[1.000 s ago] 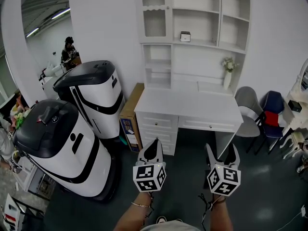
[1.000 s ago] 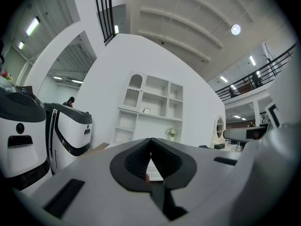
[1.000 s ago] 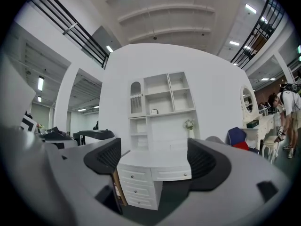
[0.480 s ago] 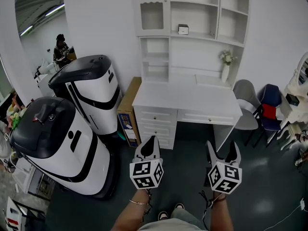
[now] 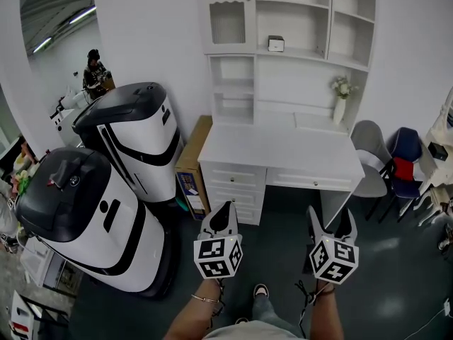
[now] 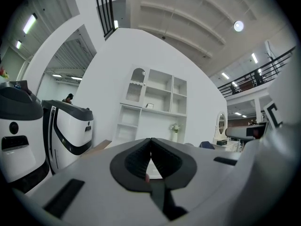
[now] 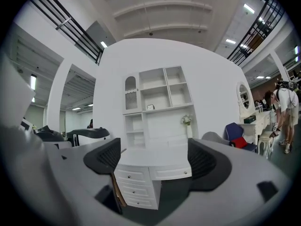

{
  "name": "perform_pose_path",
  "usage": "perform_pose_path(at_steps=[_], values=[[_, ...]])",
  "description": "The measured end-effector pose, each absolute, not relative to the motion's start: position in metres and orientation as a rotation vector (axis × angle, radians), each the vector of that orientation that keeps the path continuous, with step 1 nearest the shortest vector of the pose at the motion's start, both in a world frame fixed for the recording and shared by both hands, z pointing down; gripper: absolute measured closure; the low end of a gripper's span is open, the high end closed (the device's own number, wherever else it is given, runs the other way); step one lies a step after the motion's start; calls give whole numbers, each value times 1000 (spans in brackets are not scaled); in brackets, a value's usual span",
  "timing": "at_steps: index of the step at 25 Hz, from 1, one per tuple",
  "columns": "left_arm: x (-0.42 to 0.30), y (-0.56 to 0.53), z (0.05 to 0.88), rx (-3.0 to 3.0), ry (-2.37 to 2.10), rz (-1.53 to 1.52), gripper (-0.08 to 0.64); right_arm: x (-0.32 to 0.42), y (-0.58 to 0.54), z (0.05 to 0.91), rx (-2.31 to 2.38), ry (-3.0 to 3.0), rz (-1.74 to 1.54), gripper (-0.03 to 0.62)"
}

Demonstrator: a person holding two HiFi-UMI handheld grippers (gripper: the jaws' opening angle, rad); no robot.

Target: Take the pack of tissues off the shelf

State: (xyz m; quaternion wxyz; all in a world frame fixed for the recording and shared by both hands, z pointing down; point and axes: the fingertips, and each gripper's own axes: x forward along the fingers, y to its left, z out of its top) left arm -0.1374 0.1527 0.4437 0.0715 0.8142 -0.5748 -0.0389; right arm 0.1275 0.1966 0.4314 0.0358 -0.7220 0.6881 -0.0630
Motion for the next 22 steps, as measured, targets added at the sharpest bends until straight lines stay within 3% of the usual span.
perform_pose_path(at_steps=[22], values=[[-84, -58, 421, 2418, -1827, -130, 543, 200, -13, 407, -2214, 2146, -84, 155]])
